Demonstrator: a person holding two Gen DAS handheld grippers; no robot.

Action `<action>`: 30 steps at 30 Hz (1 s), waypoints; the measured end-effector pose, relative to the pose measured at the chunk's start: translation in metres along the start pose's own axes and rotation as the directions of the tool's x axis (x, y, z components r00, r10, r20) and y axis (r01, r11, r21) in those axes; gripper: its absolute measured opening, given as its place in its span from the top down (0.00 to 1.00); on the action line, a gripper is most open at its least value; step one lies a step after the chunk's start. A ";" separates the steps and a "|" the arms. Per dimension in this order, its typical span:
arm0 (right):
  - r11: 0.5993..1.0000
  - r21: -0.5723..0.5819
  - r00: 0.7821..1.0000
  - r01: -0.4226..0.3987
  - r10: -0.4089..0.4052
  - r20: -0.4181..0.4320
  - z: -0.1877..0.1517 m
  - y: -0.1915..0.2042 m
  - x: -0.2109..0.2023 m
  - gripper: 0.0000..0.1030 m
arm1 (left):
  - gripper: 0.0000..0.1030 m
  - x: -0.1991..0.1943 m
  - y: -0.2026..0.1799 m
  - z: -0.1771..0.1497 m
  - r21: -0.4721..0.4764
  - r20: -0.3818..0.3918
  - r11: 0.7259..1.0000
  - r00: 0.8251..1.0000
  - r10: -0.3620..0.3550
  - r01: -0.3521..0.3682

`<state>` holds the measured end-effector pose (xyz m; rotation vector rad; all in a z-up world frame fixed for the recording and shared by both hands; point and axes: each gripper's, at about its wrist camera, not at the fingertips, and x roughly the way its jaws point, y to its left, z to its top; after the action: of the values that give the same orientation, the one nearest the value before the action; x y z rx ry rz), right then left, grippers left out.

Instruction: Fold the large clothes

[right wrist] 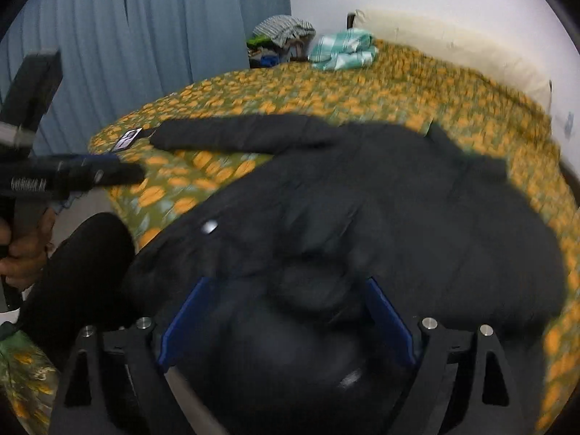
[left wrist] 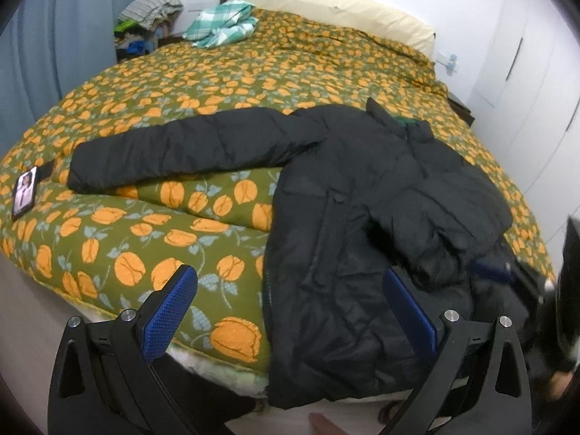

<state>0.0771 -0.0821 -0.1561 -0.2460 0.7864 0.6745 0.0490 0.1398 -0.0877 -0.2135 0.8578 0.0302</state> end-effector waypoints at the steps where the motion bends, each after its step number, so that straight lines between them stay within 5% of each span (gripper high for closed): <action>1: 1.000 0.005 1.000 -0.001 0.001 0.017 -0.007 0.003 -0.007 0.13 | 0.01 -0.001 -0.001 0.001 -0.003 0.001 1.000 1.000 -0.021 0.021; 4: 0.998 0.011 0.995 0.062 -0.063 0.074 -0.027 0.004 -0.039 0.13 | 0.01 0.005 -0.009 0.009 -0.022 -0.013 0.992 0.992 -0.124 0.124; 8: 0.986 0.057 0.982 0.159 -0.163 0.093 -0.046 -0.013 -0.077 0.13 | 0.01 0.040 -0.047 0.032 -0.012 -0.122 0.951 0.944 -0.307 0.308; 12: 0.965 0.172 0.970 0.199 -0.219 0.109 -0.056 -0.035 -0.103 0.13 | 0.04 0.114 -0.088 0.040 0.012 -0.272 0.959 0.923 -0.271 0.285; 13: 0.957 0.203 0.966 0.207 -0.233 0.114 -0.059 -0.041 -0.112 0.13 | 0.15 0.126 -0.092 0.039 0.004 -0.300 0.962 0.918 -0.260 0.274; 16: 0.937 0.263 0.953 0.230 -0.271 0.132 -0.066 -0.049 -0.127 0.13 | 0.73 0.150 -0.104 0.037 -0.023 -0.373 0.954 0.883 -0.285 0.298; 17: 0.933 0.273 0.951 0.235 -0.279 0.135 -0.068 -0.051 -0.128 0.13 | 0.88 0.150 -0.106 0.039 -0.022 -0.369 0.955 0.885 -0.283 0.296; 19: 0.922 0.301 0.946 0.243 -0.294 0.139 -0.075 -0.056 -0.133 0.13 | 0.91 0.141 -0.111 0.052 0.012 -0.348 0.949 0.891 -0.292 0.316; 24: 0.908 0.323 0.937 0.268 -0.323 0.132 -0.076 -0.075 -0.135 0.13 | 0.91 0.114 -0.113 0.126 0.131 -0.193 0.951 0.948 -0.253 0.281; 30: 0.881 0.359 0.912 0.307 -0.381 0.154 -0.058 -0.104 -0.141 0.13 | 0.91 0.146 -0.092 0.190 0.176 -0.085 0.972 0.986 -0.143 0.156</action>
<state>0.0386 -0.2535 -0.0983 -0.0027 0.6070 0.2176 0.2975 0.0787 -0.0612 -0.1077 0.9089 -0.1974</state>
